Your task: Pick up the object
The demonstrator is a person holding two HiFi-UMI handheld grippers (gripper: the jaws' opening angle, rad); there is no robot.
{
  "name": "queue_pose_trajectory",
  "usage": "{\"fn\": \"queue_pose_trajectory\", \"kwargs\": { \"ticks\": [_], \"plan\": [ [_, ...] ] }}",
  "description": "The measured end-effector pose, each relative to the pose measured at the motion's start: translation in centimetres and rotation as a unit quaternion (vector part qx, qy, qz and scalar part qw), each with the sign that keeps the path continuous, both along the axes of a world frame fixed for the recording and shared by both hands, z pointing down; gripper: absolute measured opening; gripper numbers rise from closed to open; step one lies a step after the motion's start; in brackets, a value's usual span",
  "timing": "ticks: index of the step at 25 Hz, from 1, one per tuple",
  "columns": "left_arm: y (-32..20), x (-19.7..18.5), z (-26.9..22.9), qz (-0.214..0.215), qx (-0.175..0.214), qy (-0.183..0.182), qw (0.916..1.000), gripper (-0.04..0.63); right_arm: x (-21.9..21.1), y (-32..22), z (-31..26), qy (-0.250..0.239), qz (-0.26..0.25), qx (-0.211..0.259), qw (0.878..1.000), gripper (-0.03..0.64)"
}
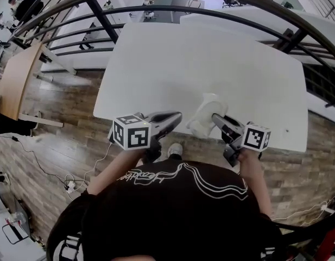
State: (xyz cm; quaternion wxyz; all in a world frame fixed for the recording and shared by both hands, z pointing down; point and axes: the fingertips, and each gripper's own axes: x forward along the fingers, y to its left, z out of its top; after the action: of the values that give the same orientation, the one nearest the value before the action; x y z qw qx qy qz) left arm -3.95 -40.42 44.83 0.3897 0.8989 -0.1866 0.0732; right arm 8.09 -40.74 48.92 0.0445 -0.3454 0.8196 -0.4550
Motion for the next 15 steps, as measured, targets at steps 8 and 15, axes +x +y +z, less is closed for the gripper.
{"fn": "queue_pose_trajectory", "kwargs": {
  "ticks": [8,15],
  "plan": [
    [5.5,0.8,-2.0,-0.019,0.018,0.016,0.9995,0.008,1.2,6.5,-4.6,-0.012,0.001,0.048,0.999,0.132],
    [12.7,1.8,-5.2,-0.015,0.052,0.036,0.9979,0.008,1.5,14.0,-8.4,-0.015,0.0,0.086,0.996,0.132]
  ]
}}
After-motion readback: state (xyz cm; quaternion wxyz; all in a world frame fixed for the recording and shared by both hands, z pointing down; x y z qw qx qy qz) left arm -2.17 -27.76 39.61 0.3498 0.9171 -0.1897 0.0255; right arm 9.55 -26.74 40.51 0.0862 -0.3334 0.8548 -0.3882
